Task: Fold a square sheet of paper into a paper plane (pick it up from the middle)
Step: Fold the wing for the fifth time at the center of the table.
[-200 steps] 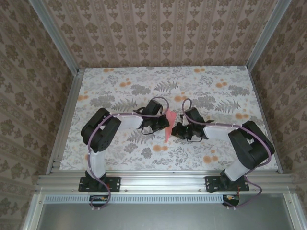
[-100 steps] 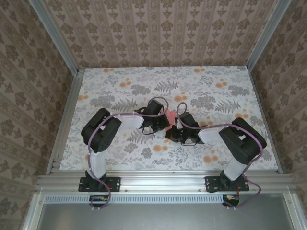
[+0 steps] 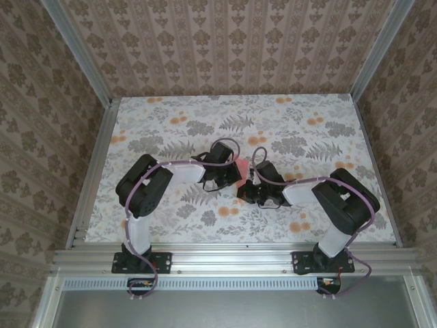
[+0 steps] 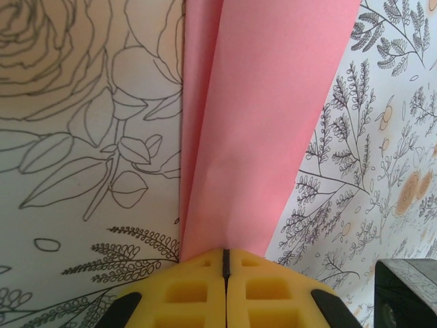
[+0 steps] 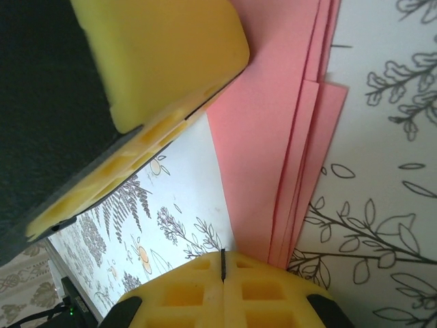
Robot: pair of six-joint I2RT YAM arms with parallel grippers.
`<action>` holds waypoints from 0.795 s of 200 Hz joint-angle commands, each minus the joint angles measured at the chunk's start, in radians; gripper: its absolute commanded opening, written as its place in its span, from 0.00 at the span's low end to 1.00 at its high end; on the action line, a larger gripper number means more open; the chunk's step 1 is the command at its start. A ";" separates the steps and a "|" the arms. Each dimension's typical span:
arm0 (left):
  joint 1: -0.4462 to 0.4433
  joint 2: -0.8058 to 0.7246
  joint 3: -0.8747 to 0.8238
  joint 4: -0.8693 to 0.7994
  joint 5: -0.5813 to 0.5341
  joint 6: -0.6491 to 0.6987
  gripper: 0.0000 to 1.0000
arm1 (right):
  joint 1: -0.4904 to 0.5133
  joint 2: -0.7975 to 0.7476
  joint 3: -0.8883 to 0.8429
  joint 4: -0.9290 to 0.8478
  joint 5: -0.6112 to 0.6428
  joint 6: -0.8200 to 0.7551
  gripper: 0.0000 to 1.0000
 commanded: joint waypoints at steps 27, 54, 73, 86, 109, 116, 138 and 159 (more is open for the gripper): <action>0.005 0.068 0.015 -0.123 -0.028 0.041 0.06 | 0.000 -0.028 -0.059 -0.160 -0.067 -0.034 0.05; 0.005 0.077 0.019 -0.125 -0.024 0.045 0.06 | -0.005 -0.076 -0.051 -0.223 -0.045 -0.059 0.05; 0.005 0.081 0.025 -0.128 -0.021 0.049 0.06 | -0.012 -0.107 -0.042 -0.269 -0.022 -0.078 0.05; 0.004 0.081 0.027 -0.131 -0.021 0.052 0.06 | -0.013 -0.132 -0.034 -0.280 -0.014 -0.090 0.06; 0.002 0.081 0.033 -0.135 -0.021 0.056 0.06 | -0.013 -0.201 -0.019 -0.267 0.003 -0.100 0.07; 0.001 0.082 0.034 -0.135 -0.021 0.056 0.06 | -0.013 -0.213 -0.009 -0.265 0.011 -0.104 0.08; -0.001 0.084 0.035 -0.135 -0.018 0.056 0.06 | -0.013 -0.190 0.025 -0.259 0.010 -0.114 0.09; -0.001 0.084 0.034 -0.134 -0.017 0.056 0.06 | -0.013 -0.125 0.057 -0.235 -0.005 -0.115 0.09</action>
